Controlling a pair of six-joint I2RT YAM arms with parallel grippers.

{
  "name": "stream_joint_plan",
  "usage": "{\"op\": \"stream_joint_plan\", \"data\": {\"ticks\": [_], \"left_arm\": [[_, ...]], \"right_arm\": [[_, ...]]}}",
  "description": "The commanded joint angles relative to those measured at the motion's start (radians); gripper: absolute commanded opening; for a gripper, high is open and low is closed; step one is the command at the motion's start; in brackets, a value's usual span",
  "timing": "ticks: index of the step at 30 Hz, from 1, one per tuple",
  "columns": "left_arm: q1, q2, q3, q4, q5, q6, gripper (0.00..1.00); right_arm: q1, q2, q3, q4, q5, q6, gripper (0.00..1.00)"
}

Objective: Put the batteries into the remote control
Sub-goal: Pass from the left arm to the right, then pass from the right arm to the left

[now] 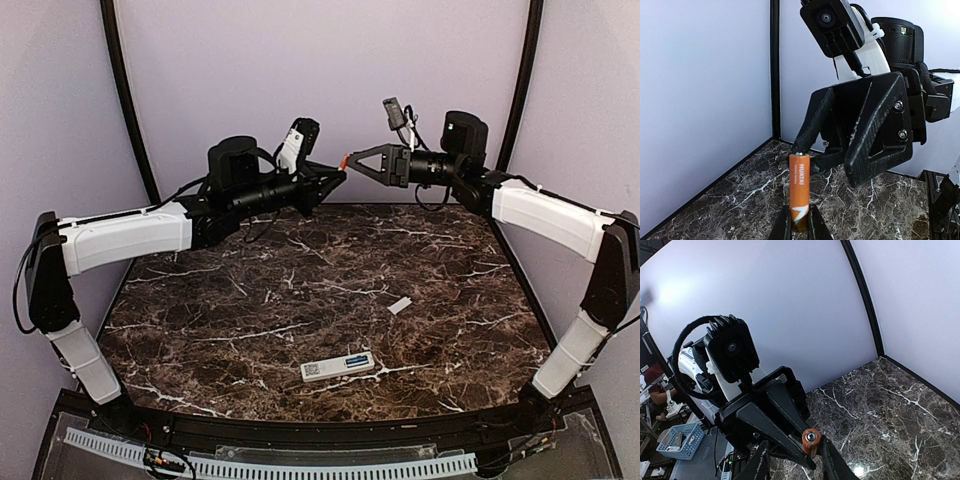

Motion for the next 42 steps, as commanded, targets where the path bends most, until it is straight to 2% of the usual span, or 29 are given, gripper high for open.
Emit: {"op": "stream_joint_plan", "data": {"ticks": [1, 3, 7, 12, 18, 29, 30, 31, 32, 33, 35, 38, 42], "left_arm": [[-0.014, 0.002, 0.025, 0.022, 0.026, -0.018, 0.0], [-0.016, 0.003, 0.022, 0.025, 0.028, -0.022, 0.0], [-0.024, 0.001, 0.021, 0.032, 0.027, -0.033, 0.0], [-0.025, 0.003, 0.025, 0.048, 0.024, -0.036, 0.0], [-0.025, 0.001, 0.024, 0.051, 0.037, -0.045, 0.0], [-0.025, 0.001, 0.016, 0.047, 0.035, -0.07, 0.0], [-0.025, 0.007, 0.021, 0.041, 0.036, -0.072, 0.03], [-0.025, 0.009, 0.025, 0.024, 0.037, -0.074, 0.17], [-0.025, 0.013, 0.033, 0.017, 0.038, -0.074, 0.26], [-0.025, 0.014, 0.036, 0.002, 0.04, -0.074, 0.43], [-0.024, 0.01, 0.035, -0.025, 0.04, -0.065, 0.55], [-0.022, -0.001, 0.044, -0.087, 0.04, -0.026, 0.58], [-0.022, 0.03, 0.118, -0.228, 0.058, 0.009, 0.48]], "right_arm": [[-0.003, -0.014, -0.013, 0.057, 0.004, 0.043, 0.33], [-0.001, -0.009, -0.009, 0.069, -0.004, 0.044, 0.31], [0.001, 0.013, 0.024, 0.041, -0.018, 0.042, 0.17], [0.001, 0.007, 0.014, 0.025, -0.015, 0.042, 0.13], [0.007, 0.014, 0.023, 0.021, -0.018, 0.048, 0.01], [0.018, 0.013, 0.056, -0.007, -0.062, 0.021, 0.0], [0.02, 0.015, 0.067, -0.019, -0.066, 0.007, 0.0], [0.022, 0.016, 0.08, -0.043, -0.064, -0.015, 0.0], [0.022, 0.016, 0.092, -0.072, -0.058, -0.039, 0.0], [0.022, 0.014, 0.108, -0.111, -0.047, -0.071, 0.0], [0.021, 0.006, 0.138, -0.232, -0.025, -0.16, 0.0], [0.022, -0.004, 0.203, -0.459, 0.022, -0.341, 0.0], [0.033, 0.006, 0.315, -0.735, 0.13, -0.583, 0.0]]}}
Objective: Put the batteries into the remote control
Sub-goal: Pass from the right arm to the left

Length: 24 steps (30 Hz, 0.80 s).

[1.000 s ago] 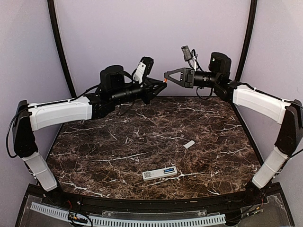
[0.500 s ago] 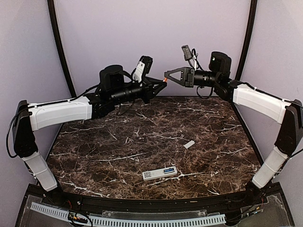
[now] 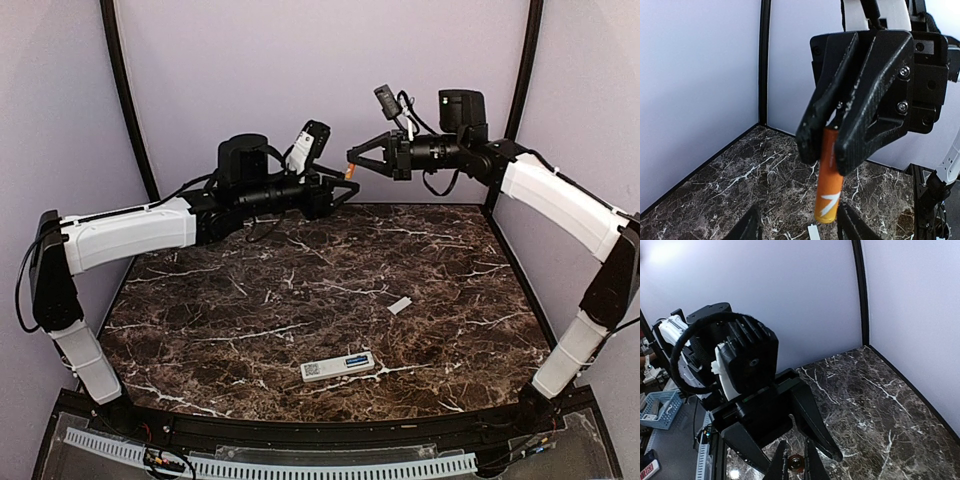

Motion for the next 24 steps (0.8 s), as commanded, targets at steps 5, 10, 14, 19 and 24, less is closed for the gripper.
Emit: {"op": "stream_joint_plan", "data": {"ticks": [5, 10, 14, 19, 24], "left_arm": [[-0.002, 0.019, 0.096, -0.113, 0.058, 0.034, 0.33], [-0.003, 0.047, 0.141, -0.115, 0.096, 0.03, 0.32], [-0.003, 0.053, 0.149, -0.097, 0.112, 0.031, 0.27], [-0.003, 0.062, 0.163, -0.111, 0.121, 0.034, 0.07], [-0.003, 0.061, 0.161, -0.109, 0.119, 0.023, 0.0]], "right_arm": [[0.017, -0.012, 0.147, -0.419, 0.151, -0.39, 0.0], [0.027, -0.024, 0.136, -0.421, 0.166, -0.403, 0.0], [0.033, -0.029, 0.131, -0.425, 0.162, -0.405, 0.0], [0.036, -0.035, 0.129, -0.411, 0.152, -0.398, 0.0], [0.037, -0.03, 0.132, -0.384, 0.135, -0.372, 0.0]]}}
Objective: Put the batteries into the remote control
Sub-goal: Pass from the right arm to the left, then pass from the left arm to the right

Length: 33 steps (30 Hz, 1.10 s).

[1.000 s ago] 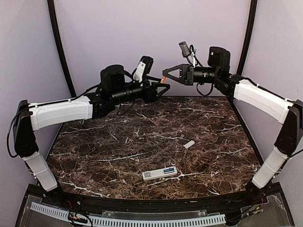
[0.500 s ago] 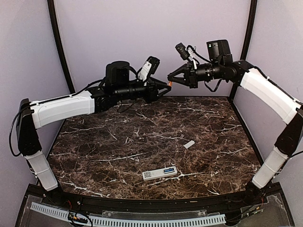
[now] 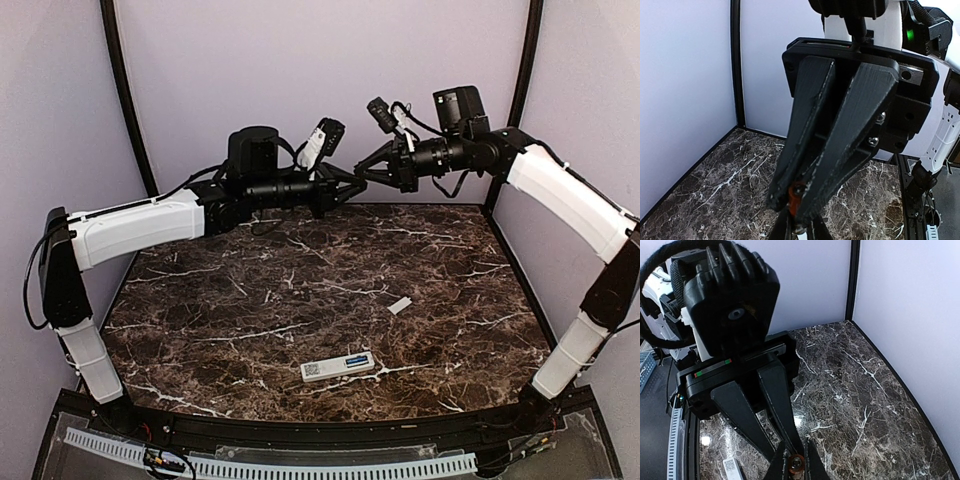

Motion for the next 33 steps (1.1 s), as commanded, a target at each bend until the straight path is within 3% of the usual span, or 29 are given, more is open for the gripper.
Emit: {"op": "stream_joint_plan", "data": {"ticks": [1, 2, 5, 8, 11, 14, 33], "left_arm": [[0.0, -0.004, 0.023, 0.008, 0.005, -0.016, 0.0], [0.0, -0.008, 0.019, 0.013, 0.002, -0.018, 0.0], [0.0, -0.02, -0.01, 0.072, -0.004, -0.033, 0.0], [0.0, -0.037, -0.034, 0.136, -0.011, -0.057, 0.0], [0.0, -0.041, -0.045, 0.171, -0.014, -0.072, 0.0], [0.0, -0.044, -0.052, 0.181, -0.012, -0.077, 0.0], [0.0, -0.04, -0.049, 0.171, 0.018, -0.06, 0.0]], "right_arm": [[0.014, -0.028, 0.001, 0.039, -0.024, 0.031, 0.0], [0.012, -0.03, -0.003, 0.057, -0.02, 0.053, 0.04], [-0.012, -0.053, -0.045, 0.163, -0.068, 0.166, 0.27], [-0.05, -0.085, -0.148, 0.36, -0.146, 0.343, 0.35], [-0.055, -0.104, -0.218, 0.464, -0.161, 0.433, 0.34], [-0.055, -0.106, -0.236, 0.474, -0.142, 0.468, 0.27], [-0.026, -0.077, -0.241, 0.461, -0.116, 0.454, 0.17]]}}
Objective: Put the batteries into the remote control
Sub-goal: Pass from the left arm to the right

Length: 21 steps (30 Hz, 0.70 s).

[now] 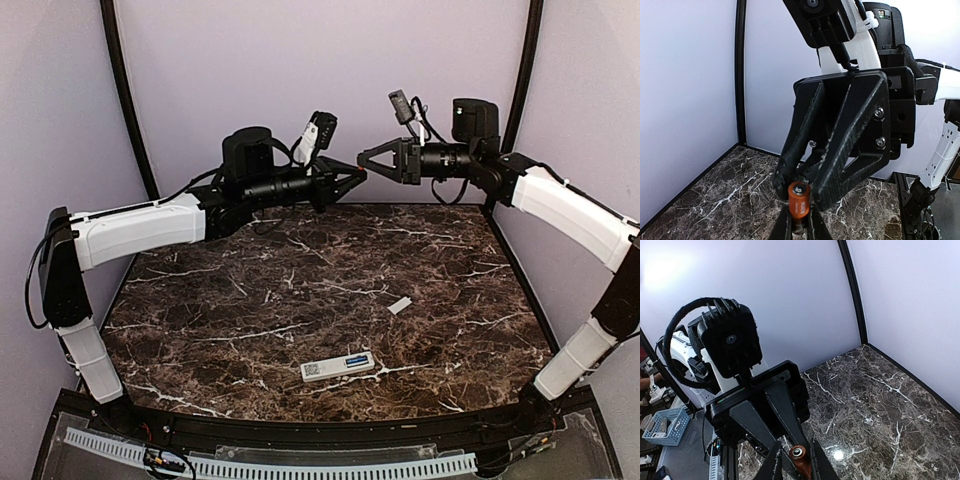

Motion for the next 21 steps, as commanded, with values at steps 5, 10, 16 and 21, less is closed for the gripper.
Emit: {"op": "stream_joint_plan", "data": {"ticks": [5, 10, 16, 21], "left_arm": [[0.0, -0.041, -0.014, 0.021, 0.022, -0.002, 0.0], [0.0, -0.042, -0.016, 0.037, 0.016, -0.021, 0.0], [0.0, -0.04, -0.016, 0.053, 0.013, -0.036, 0.0], [0.0, -0.04, -0.016, 0.049, 0.016, -0.044, 0.0]], "right_arm": [[0.021, 0.016, 0.013, -0.009, -0.017, -0.01, 0.06], [0.021, 0.021, 0.017, -0.045, -0.018, -0.019, 0.07], [0.021, 0.02, 0.006, -0.056, -0.027, -0.01, 0.11], [0.021, 0.015, 0.008, -0.063, -0.035, -0.021, 0.02]]}}
